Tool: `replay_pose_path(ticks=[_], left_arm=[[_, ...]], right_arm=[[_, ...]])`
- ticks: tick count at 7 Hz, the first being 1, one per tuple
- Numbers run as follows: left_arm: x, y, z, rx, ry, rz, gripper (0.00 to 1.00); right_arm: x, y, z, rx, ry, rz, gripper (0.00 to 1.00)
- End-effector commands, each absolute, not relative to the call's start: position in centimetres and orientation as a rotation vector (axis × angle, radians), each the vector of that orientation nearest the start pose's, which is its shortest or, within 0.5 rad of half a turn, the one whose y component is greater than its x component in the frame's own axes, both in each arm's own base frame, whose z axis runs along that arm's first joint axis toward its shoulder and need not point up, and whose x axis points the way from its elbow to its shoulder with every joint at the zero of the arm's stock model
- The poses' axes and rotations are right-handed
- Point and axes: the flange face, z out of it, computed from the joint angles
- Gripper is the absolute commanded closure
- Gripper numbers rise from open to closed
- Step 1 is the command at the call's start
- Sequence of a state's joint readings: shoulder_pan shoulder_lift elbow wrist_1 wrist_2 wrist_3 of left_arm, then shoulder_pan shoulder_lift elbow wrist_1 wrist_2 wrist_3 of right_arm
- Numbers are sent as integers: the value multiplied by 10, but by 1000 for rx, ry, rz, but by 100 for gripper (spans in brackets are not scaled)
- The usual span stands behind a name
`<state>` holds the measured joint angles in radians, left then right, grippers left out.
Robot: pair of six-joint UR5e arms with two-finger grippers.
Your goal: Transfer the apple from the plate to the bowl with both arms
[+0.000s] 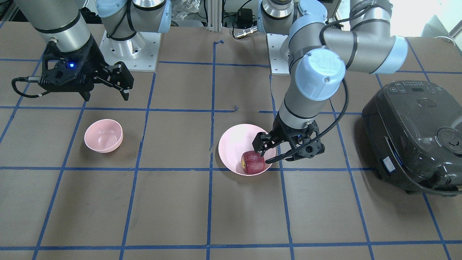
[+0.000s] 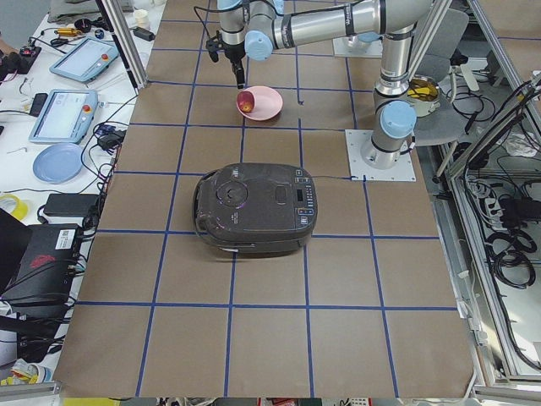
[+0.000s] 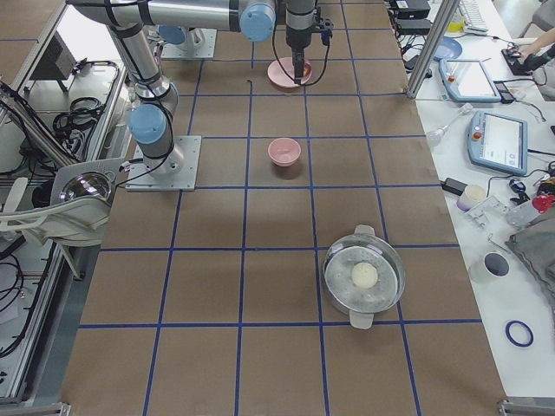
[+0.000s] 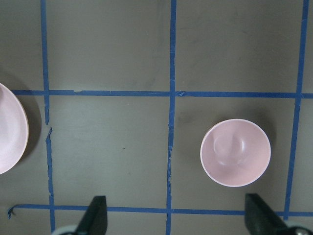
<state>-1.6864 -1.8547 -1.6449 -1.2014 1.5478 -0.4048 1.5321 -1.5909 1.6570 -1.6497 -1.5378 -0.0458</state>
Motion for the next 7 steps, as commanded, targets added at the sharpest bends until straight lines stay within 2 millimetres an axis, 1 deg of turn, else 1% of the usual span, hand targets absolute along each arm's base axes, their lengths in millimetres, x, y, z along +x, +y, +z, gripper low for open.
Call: replay_pose_path(ticks=[1, 2, 3, 4, 5, 6, 7], left_arm=[[-231, -565, 265, -393, 3147, -42, 0], [-230, -558, 240, -263, 3160, -51, 0], [-228, -547, 213, -255, 3161, -36, 0], [-234, -541, 200, -266, 3225, 8, 0], [-237, -540, 196, -279, 3252, 33, 0], [-235, -541, 201, -248, 3238, 14, 33], [-224, -542, 206, -236, 3132, -37, 86]], right_arm=[[71, -510, 423, 89, 3184, 116, 0], [31, -522, 406, 170, 3184, 176, 0], [8, -527, 391, 195, 3171, 224, 0], [4, -527, 352, 195, 3150, 333, 0], [-10, -525, 327, 229, 3147, 323, 0], [-30, -515, 291, 289, 3126, 349, 0], [-46, -507, 258, 258, 3127, 317, 0]])
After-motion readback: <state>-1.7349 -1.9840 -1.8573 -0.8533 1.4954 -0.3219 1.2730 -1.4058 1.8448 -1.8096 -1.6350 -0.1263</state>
